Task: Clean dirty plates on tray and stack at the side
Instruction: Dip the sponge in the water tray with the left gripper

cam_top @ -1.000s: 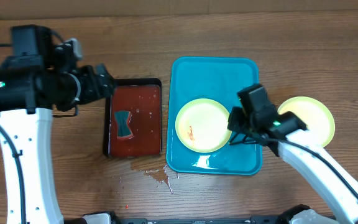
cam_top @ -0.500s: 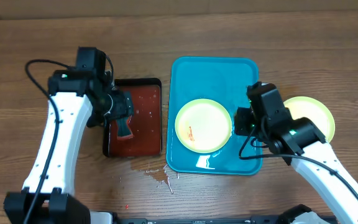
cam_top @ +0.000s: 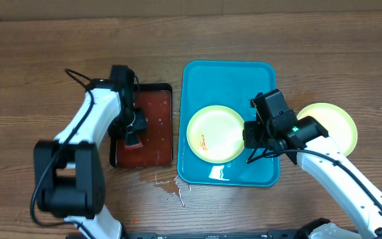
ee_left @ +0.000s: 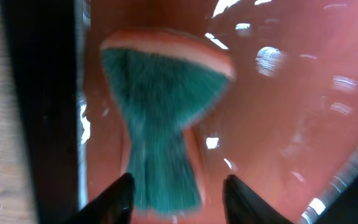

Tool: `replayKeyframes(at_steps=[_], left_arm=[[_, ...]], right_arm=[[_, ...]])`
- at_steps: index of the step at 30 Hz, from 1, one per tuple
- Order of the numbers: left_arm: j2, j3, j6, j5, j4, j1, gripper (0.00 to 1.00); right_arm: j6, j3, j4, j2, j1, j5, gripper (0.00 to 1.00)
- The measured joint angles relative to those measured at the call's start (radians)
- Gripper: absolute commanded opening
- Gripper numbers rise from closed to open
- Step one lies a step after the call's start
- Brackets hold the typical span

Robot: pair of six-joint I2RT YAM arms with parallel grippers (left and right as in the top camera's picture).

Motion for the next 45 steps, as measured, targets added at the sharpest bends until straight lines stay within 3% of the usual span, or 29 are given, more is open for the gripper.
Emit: replayKeyframes(at_steps=[2, 4, 14, 21, 26, 30, 32, 37, 45], left_arm=[[0.053, -0.002, 0.001, -0.009, 0.011, 0.000, 0.22], [0.079, -0.002, 0.000, -0.016, 0.018, 0.000, 0.04], [0.084, 0.011, 0.002, -0.027, -0.016, 0.000, 0.04], [0.016, 0.054, 0.002, -0.027, -0.104, 0.000, 0.04], [-0.099, 0.097, 0.004, -0.027, -0.126, -0.003, 0.04], [-0.159, 0.108, 0.006, -0.027, -0.129, -0.020, 0.04], [-0.165, 0.108, 0.007, -0.026, -0.134, -0.021, 0.04], [-0.165, 0.108, 0.011, -0.027, -0.146, -0.022, 0.04], [-0.165, 0.108, 0.029, -0.027, -0.148, -0.032, 0.04]], right_arm=[[-0.003, 0.000, -0.002, 0.000, 0.000, -0.001, 0.38], [-0.003, 0.000, -0.002, 0.000, 0.000, -0.002, 0.37], [0.031, 0.000, 0.040, 0.000, -0.027, 0.086, 0.36], [-0.006, 0.000, 0.127, 0.013, -0.101, 0.102, 0.46], [-0.082, 0.000, 0.163, 0.130, -0.097, 0.034, 0.54], [-0.104, 0.000, 0.198, 0.261, -0.095, 0.011, 0.53], [-0.109, 0.000, 0.208, 0.311, -0.095, 0.000, 0.48], [-0.122, 0.000, 0.225, 0.370, -0.096, -0.082, 0.06], [0.034, 0.004, 0.215, 0.379, -0.097, -0.132, 0.04]])
